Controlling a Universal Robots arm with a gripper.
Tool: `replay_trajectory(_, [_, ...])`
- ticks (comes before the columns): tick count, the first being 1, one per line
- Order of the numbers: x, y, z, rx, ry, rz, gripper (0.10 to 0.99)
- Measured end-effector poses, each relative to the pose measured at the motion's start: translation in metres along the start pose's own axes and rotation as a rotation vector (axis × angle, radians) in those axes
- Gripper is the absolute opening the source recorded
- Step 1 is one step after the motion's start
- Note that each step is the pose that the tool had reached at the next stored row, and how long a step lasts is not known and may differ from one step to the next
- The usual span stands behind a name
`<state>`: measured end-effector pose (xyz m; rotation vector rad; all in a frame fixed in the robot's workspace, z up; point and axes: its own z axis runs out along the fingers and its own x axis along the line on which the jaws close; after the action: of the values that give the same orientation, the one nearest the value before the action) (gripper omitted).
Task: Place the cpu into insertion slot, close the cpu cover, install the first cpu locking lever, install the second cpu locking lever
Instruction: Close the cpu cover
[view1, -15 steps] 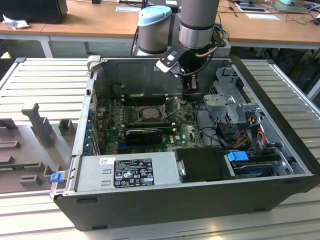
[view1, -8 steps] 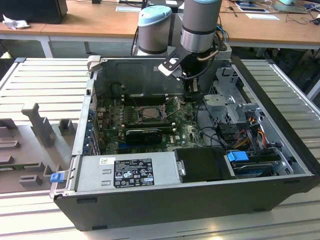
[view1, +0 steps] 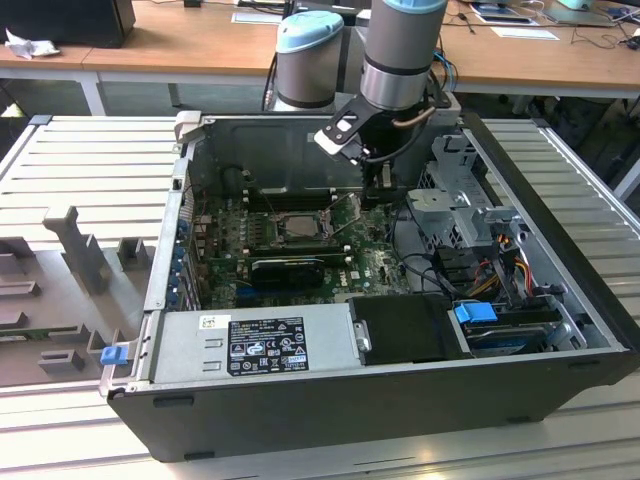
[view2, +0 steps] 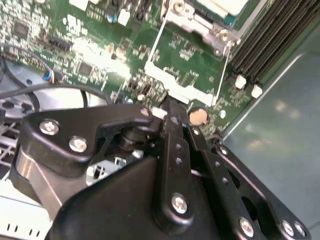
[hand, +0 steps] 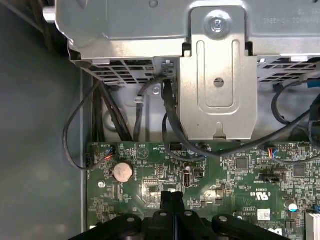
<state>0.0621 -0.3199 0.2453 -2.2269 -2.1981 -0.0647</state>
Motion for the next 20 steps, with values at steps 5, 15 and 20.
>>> replay_trajectory(5, [0.0, -0.0036, 0.0, 0.0, 0.0012, 0.0, 0.106])
replay_trajectory(15, [-0.0002, -0.0144, -0.0002, 0.0, 0.0021, 0.0, 0.106])
replay_trajectory(20, [-0.0002, -0.0181, -0.0003, 0.0, 0.002, 0.0, 0.106])
